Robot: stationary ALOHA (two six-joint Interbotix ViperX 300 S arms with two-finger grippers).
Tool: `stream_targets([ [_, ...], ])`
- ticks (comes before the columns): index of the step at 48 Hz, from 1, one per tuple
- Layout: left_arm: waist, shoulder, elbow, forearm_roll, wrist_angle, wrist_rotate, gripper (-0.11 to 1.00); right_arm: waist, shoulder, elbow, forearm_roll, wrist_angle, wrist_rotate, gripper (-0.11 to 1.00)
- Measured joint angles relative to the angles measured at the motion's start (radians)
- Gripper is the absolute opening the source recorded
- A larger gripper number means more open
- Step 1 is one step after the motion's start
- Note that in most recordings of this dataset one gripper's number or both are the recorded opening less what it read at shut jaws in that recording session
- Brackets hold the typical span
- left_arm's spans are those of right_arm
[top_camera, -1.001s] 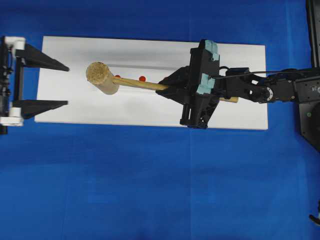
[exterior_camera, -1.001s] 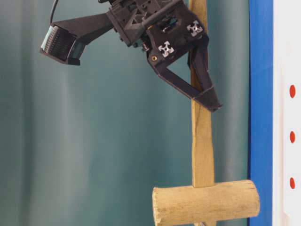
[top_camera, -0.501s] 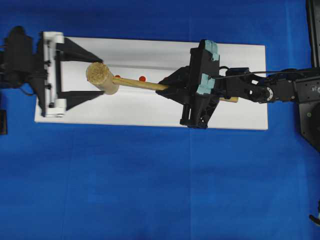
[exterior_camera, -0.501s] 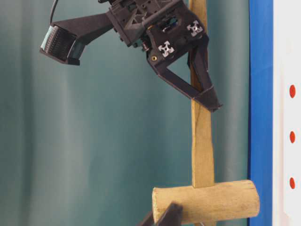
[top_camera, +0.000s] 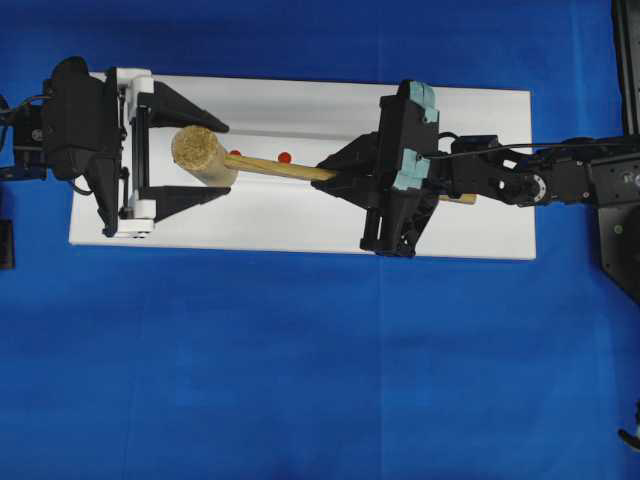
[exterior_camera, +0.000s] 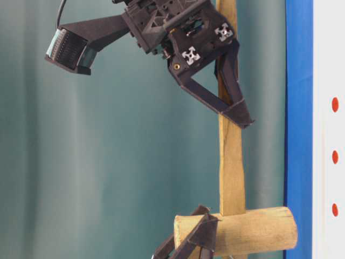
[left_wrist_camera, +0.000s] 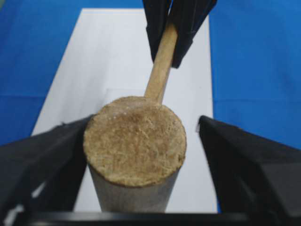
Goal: Hit the mark with a hammer.
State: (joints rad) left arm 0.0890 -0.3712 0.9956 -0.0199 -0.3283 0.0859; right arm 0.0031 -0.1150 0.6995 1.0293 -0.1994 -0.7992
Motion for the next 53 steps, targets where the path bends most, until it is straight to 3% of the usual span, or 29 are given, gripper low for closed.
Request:
stream_targets([
  [5,0.002,0.005,-0.003,-0.002,0.003,0.002,0.46,0.003,0.000,0.000,0.000,0.000,0.002,0.03],
  [6,0.002,0.006,-0.005,-0.002,0.005,0.002,0.45,0.005,0.000,0.000,-0.002,0.000,0.000,0.03],
  [38,0.000,0.006,-0.005,-0.002,0.006,0.002,0.46,0.003,-0.005,-0.002,-0.002,0.021,0.000,0.05],
  [43,0.000,0.006,-0.005,0.000,0.006,0.002,0.46,0.002,-0.008,-0.003,-0.002,0.020,0.002,0.26],
  [53,0.000,0.006,-0.005,-0.002,0.014,-0.005,0.46,0.005,-0.014,-0.005,-0.002,0.009,0.000,0.86],
])
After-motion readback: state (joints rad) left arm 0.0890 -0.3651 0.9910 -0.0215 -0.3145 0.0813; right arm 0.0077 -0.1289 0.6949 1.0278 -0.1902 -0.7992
